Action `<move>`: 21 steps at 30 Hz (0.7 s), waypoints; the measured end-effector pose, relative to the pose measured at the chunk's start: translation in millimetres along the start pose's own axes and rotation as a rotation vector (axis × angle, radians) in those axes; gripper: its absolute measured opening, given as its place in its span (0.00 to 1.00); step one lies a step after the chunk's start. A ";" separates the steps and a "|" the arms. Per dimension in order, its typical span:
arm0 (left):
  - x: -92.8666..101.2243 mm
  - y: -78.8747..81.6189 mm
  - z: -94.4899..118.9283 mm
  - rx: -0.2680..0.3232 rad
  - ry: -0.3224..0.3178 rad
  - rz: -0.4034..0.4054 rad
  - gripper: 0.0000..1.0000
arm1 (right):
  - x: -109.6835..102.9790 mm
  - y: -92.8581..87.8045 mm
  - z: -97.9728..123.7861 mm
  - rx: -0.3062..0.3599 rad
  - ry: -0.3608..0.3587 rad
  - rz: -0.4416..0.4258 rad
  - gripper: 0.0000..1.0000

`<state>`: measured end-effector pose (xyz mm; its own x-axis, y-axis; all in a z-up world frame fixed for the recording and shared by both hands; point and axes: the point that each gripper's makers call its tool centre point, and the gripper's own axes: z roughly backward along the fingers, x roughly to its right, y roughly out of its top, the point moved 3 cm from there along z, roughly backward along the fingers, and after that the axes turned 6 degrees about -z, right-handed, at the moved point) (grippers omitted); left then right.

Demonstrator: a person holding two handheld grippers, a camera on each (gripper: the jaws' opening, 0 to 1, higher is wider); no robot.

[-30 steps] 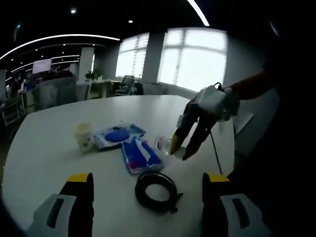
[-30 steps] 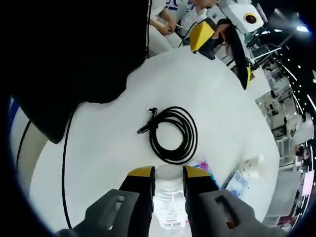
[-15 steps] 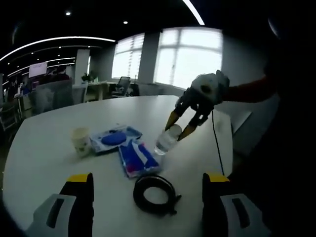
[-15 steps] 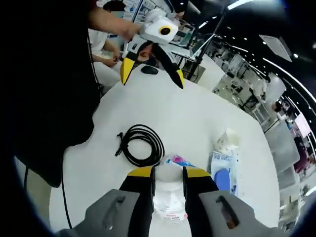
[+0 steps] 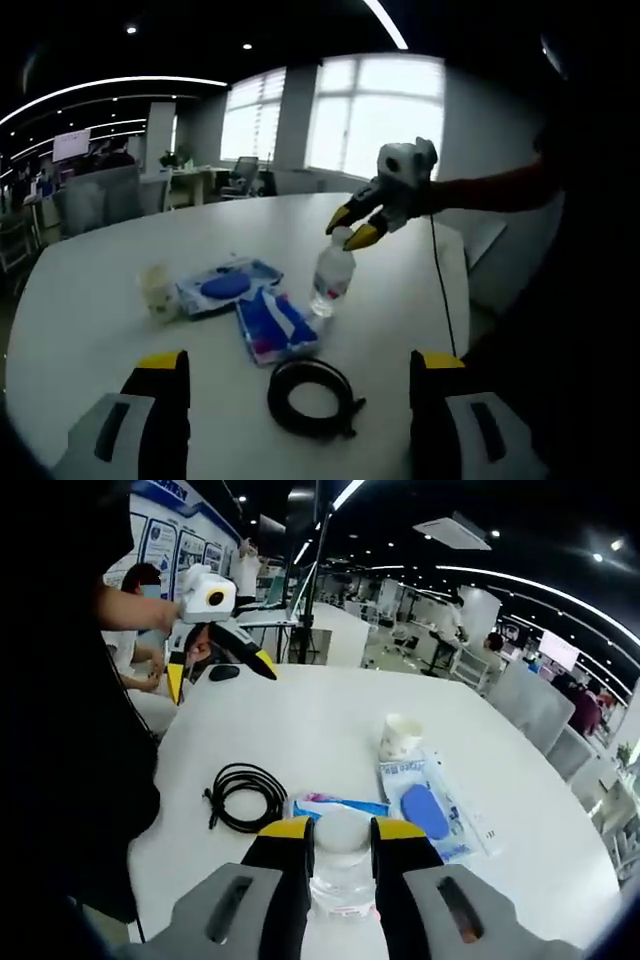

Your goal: Arrange the tabletop items into an orderly group along one side of the table until the central work area is clear of visible clutter.

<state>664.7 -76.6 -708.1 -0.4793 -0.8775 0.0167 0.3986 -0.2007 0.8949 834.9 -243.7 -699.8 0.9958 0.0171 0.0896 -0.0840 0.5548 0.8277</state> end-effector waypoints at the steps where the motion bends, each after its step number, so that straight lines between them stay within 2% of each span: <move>1: 0.3 0.0 -0.5 -0.001 -0.002 -0.002 0.89 | 2.9 -0.6 0.9 0.005 -0.010 -0.020 0.17; 7: 3.5 2.8 -3.5 0.001 -0.011 -0.009 0.89 | 12.2 -3.2 6.8 0.024 -0.047 -0.108 0.17; 21: 5.6 8.4 -7.8 0.010 -0.024 -0.025 0.89 | 27.4 -16.9 20.8 0.019 -0.111 -0.143 0.18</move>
<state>671.4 -86.6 -703.9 -0.5080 -0.8614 0.0050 0.3783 -0.2179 0.8997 862.9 -269.9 -699.8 0.9877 -0.1533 0.0297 0.0566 0.5289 0.8468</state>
